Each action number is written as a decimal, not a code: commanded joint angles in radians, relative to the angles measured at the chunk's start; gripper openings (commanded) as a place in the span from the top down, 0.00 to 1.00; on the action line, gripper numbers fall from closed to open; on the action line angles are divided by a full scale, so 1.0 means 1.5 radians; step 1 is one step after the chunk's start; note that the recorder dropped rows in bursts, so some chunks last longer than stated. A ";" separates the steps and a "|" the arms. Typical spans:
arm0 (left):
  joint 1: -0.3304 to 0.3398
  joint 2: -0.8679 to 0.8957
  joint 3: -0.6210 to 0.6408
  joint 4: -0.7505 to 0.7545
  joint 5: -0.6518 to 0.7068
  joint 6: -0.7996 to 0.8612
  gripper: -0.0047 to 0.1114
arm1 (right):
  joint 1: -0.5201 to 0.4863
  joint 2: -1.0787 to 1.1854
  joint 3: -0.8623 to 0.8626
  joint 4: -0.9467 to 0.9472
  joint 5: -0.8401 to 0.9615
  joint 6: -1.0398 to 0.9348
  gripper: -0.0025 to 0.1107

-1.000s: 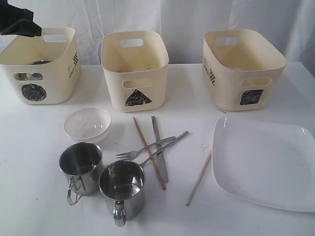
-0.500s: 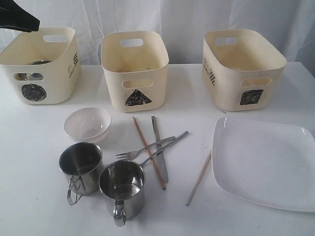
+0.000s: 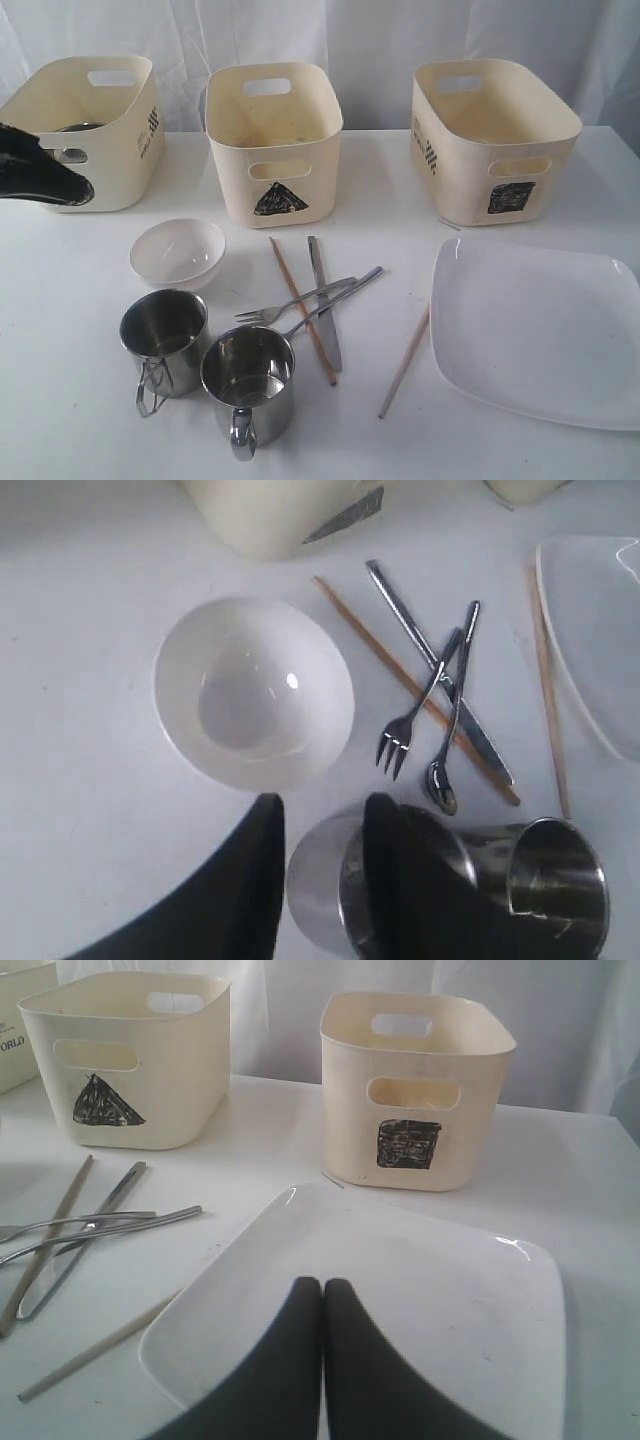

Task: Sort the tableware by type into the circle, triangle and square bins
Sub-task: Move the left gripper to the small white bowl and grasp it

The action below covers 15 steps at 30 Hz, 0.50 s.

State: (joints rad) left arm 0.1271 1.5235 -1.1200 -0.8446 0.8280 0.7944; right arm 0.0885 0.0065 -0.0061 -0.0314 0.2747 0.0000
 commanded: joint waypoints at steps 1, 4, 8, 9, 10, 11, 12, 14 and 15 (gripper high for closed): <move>-0.021 0.003 0.029 -0.025 -0.080 0.026 0.49 | 0.001 -0.004 0.004 0.001 -0.009 -0.004 0.98; -0.096 0.045 0.029 -0.034 -0.176 0.019 0.35 | 0.001 -0.004 0.004 0.001 -0.009 -0.004 0.98; -0.162 0.123 0.029 -0.010 -0.271 0.011 0.36 | 0.001 -0.004 0.004 0.001 -0.009 -0.004 0.98; -0.164 0.142 0.029 -0.010 -0.275 0.011 0.36 | 0.001 -0.004 0.004 0.001 -0.009 -0.004 0.98; -0.165 0.157 0.029 -0.010 -0.282 0.011 0.36 | 0.001 -0.004 0.004 0.001 -0.009 -0.004 0.98; -0.165 0.169 0.029 -0.008 -0.296 0.011 0.36 | 0.001 -0.004 0.004 0.001 -0.009 -0.004 0.98; -0.165 0.177 0.028 -0.005 -0.307 0.011 0.36 | 0.001 -0.004 0.004 0.001 -0.009 -0.004 0.98; -0.165 0.180 0.028 0.005 -0.320 0.011 0.36 | 0.001 -0.004 0.004 0.001 -0.009 -0.004 0.98; -0.165 0.180 0.028 0.016 -0.326 0.011 0.36 | 0.001 -0.004 0.004 0.001 -0.009 -0.004 0.98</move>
State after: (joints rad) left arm -0.1152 1.7956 -1.0797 -0.8355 0.3442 0.8169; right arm 0.0885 0.0065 -0.0061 -0.0314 0.2747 0.0000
